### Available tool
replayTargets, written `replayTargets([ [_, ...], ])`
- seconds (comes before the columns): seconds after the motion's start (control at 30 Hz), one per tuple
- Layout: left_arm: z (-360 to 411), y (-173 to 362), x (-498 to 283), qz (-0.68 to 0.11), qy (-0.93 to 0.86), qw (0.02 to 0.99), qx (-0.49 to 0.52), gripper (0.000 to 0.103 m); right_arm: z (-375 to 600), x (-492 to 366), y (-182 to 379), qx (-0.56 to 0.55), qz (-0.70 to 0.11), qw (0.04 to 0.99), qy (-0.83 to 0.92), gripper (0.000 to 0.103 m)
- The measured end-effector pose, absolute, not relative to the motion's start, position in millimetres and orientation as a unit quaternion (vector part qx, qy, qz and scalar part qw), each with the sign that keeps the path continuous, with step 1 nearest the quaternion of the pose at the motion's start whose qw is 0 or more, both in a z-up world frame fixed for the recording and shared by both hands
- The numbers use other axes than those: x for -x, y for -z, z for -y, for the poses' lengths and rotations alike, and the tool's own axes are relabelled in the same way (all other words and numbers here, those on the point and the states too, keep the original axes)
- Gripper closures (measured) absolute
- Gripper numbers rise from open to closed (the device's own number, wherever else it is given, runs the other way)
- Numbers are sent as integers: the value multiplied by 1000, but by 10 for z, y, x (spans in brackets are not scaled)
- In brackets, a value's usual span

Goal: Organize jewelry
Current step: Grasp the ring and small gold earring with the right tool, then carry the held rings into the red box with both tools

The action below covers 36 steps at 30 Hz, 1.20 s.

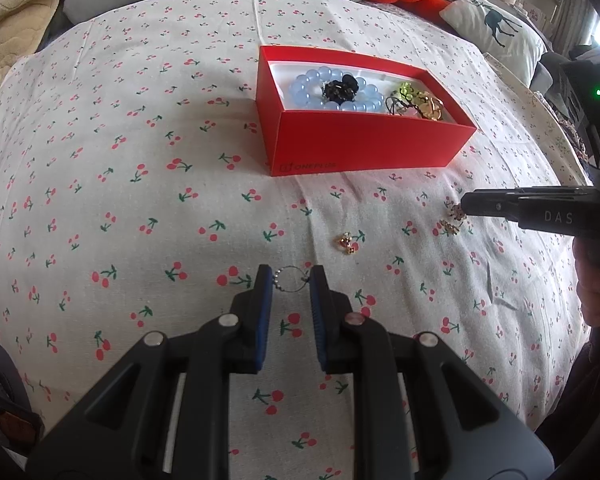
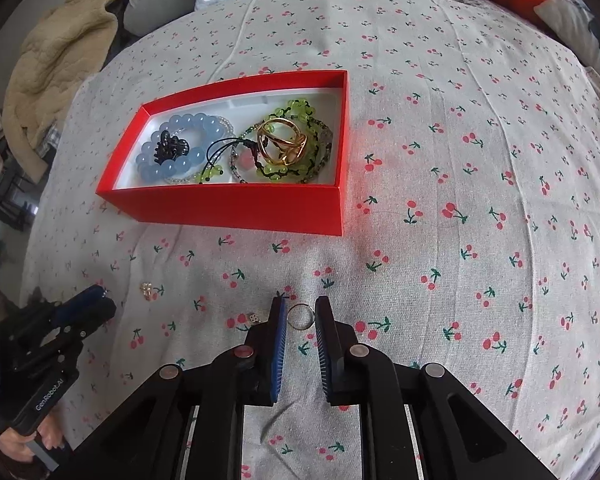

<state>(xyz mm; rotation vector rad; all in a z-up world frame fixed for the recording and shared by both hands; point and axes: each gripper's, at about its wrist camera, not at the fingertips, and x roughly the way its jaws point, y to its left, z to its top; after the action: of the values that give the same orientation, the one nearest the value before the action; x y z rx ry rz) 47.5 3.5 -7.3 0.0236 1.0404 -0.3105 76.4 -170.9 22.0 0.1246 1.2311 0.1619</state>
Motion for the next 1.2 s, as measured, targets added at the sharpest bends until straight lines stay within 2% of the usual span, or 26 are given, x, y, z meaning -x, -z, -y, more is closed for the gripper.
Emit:
replayTargets([
  [0.03, -35, 73, -475, -495, 148, 856, -11, 82, 1697, -775, -210, -59, -578, 811, -75, 83],
  [0.1, -35, 71, -477, -495, 148, 856, -11, 82, 1692, -773, -206, -60, -578, 811, -69, 64],
  [0.13, -34, 72, -477, -495, 148, 856, -11, 82, 1697, -768, -216, -62, -575, 813, -66, 43],
  [0.17, -34, 70, -481, -495, 148, 856, -11, 82, 1700, -759, -236, -64, -568, 818, -66, 42],
  [0.3, -33, 71, -483, -496, 148, 856, -12, 82, 1696, -785, -221, -68, -573, 815, -62, 45],
  [0.37, -29, 76, -481, -496, 148, 855, -12, 82, 1689, -811, -167, -67, -582, 809, -56, 56],
  [0.43, -24, 79, -477, -496, 149, 855, -13, 82, 1654, -859, -116, -66, -589, 804, -51, 63],
  [0.67, -10, 76, -478, -497, 148, 855, -13, 82, 1580, -902, -49, -48, -595, 801, -45, 82],
  [0.9, 51, -16, -495, -490, 152, 859, -10, 82, 1586, -859, -118, -59, -592, 802, -56, 82],
  [1.2, 138, -379, -640, -452, 159, 877, 3, 82, 1674, -842, -536, -91, -553, 825, -68, 82],
])
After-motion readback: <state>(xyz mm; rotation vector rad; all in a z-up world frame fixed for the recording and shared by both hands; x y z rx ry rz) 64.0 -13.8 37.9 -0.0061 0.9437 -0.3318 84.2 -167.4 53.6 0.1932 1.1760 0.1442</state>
